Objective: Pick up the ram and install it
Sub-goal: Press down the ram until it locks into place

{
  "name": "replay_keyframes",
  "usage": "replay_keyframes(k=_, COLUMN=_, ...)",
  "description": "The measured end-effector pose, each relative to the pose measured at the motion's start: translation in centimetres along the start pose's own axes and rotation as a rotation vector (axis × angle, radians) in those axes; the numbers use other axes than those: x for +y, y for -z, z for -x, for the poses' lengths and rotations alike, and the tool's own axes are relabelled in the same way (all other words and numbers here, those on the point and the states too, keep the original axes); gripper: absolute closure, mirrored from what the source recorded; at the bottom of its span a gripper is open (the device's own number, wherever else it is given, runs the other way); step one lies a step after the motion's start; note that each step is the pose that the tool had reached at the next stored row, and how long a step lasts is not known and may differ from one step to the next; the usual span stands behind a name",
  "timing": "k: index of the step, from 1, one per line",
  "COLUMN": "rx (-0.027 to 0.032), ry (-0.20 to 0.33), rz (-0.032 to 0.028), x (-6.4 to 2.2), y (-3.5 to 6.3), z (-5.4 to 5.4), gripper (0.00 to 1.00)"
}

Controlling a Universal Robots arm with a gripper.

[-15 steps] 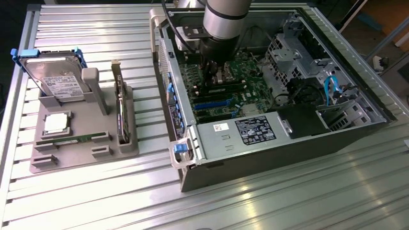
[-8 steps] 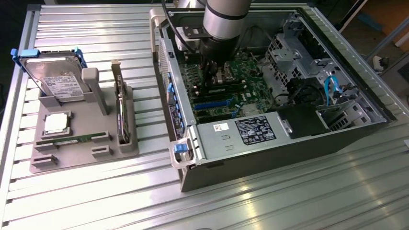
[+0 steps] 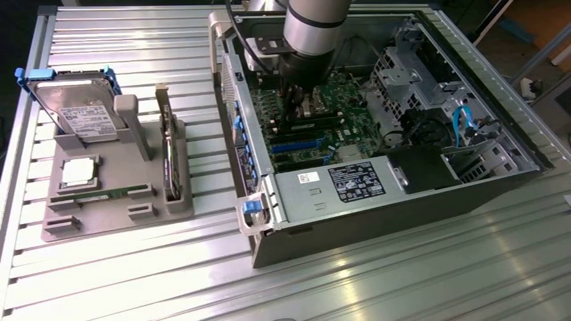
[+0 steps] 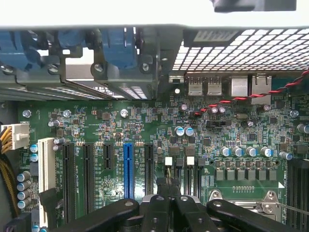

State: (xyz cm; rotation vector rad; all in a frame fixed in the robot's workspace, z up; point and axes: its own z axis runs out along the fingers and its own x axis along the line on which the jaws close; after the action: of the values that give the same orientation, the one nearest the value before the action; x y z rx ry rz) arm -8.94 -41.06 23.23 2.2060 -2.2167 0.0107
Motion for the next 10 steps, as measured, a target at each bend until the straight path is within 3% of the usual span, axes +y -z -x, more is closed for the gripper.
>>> replay_keyframes(k=10, rx=-0.0002, ry=0.000, rz=-0.0002, x=-0.01, y=-0.17, z=-0.02, gripper=0.89)
